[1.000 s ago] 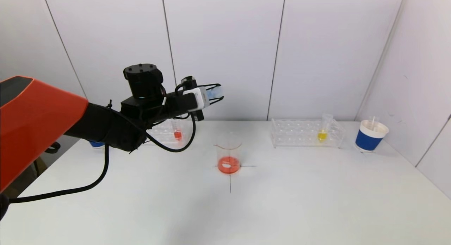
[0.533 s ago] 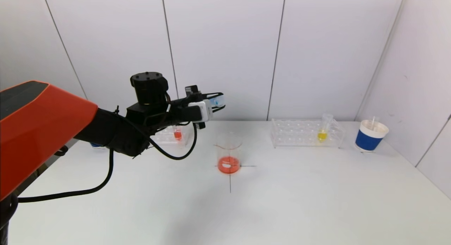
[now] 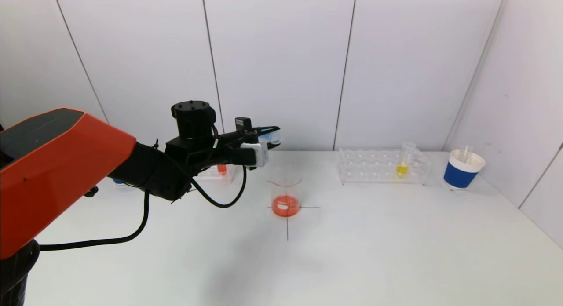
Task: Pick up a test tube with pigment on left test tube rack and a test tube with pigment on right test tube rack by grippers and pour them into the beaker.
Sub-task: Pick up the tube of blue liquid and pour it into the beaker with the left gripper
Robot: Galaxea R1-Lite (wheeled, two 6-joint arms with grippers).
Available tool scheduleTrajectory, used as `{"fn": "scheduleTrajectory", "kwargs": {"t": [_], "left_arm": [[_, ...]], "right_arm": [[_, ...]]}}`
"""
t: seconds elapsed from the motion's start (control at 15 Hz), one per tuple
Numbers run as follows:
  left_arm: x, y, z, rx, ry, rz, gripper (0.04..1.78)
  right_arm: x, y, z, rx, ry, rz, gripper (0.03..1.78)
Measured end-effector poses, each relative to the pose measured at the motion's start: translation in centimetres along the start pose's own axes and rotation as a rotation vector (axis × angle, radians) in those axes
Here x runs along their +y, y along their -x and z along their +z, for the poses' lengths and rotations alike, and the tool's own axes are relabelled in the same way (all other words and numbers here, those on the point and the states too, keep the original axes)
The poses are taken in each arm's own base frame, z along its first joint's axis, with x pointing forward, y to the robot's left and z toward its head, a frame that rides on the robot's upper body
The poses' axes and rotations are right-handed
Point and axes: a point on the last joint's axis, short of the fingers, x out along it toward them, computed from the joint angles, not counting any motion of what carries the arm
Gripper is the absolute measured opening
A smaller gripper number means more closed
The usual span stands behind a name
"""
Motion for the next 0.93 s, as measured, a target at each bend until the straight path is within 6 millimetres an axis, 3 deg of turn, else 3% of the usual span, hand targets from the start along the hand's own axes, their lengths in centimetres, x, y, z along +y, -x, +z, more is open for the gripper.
{"fn": "scheduleTrajectory", "kwargs": {"t": [0.93], "left_arm": [[-1.4, -0.5, -0.5, 0.030, -0.119, -0.029, 0.44]], "right_arm": [[0.0, 0.0, 0.0, 0.000, 0.000, 0.000, 1.77]]}}
